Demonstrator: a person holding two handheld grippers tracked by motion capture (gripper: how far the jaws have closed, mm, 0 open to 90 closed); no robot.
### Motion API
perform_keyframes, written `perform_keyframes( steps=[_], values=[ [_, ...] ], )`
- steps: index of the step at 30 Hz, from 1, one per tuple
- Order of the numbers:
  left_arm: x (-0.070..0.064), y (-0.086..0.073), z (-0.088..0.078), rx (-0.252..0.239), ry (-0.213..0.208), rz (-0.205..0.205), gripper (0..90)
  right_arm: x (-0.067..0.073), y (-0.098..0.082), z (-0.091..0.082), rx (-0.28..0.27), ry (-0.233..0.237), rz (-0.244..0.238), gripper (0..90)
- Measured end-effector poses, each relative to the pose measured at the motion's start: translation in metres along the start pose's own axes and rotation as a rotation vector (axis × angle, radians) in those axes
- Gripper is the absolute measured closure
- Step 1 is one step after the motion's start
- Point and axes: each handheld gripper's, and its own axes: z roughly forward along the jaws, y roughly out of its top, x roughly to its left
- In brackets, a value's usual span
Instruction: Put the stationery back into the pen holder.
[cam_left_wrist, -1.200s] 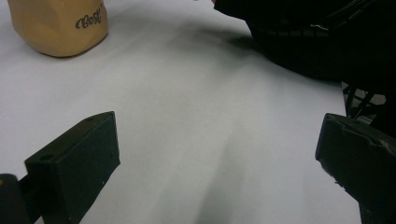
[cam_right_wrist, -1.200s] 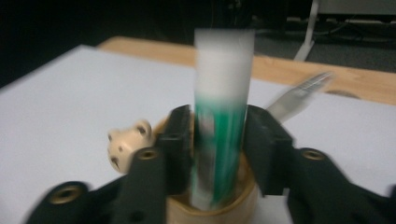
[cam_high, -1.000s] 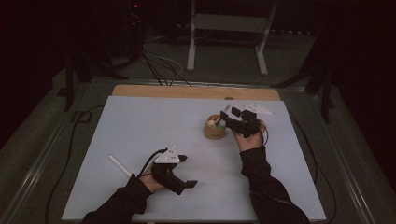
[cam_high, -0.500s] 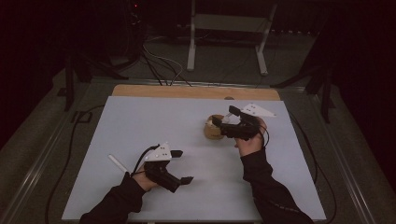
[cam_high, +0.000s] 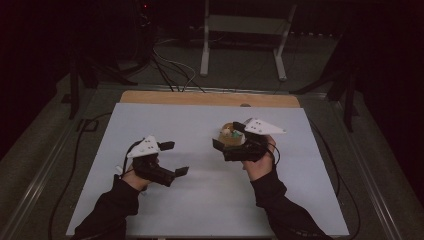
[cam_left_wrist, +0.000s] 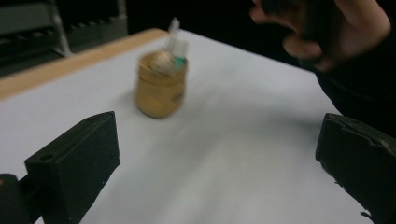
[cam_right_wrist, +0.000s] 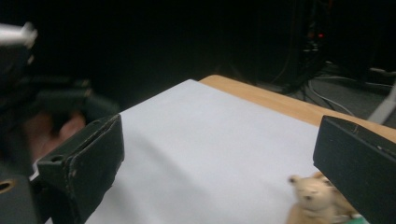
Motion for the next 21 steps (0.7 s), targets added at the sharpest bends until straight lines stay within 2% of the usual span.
perform_keyframes(
  steps=[5, 8, 10, 11, 16, 21],
  values=[
    [0.012, 0.006, -0.018, -0.048, 0.048, -0.023, 0.2, 0.021, -0.01, 0.008, 0.031, 0.034, -0.019, 1.7],
    [0.015, 0.008, -0.025, -0.064, 0.062, -0.027, 0.2, 0.036, -0.019, 0.015, 0.059, 0.07, -0.023, 1.7],
    [0.017, 0.008, -0.026, -0.066, 0.068, -0.029, 0.2, 0.04, -0.022, 0.016, 0.067, 0.08, -0.024, 1.7],
    [0.017, 0.008, -0.027, -0.067, 0.07, -0.03, 0.2, 0.05, -0.029, 0.022, 0.098, 0.115, -0.013, 1.7],
    [0.021, 0.006, -0.027, -0.068, 0.081, -0.038, 0.2, 0.079, -0.054, 0.04, 0.174, 0.196, -0.006, 1.7],
    [0.024, 0.006, -0.029, -0.074, 0.098, -0.042, 0.2, 0.104, -0.071, 0.061, 0.196, 0.264, -0.036, 1.7]
  ],
)
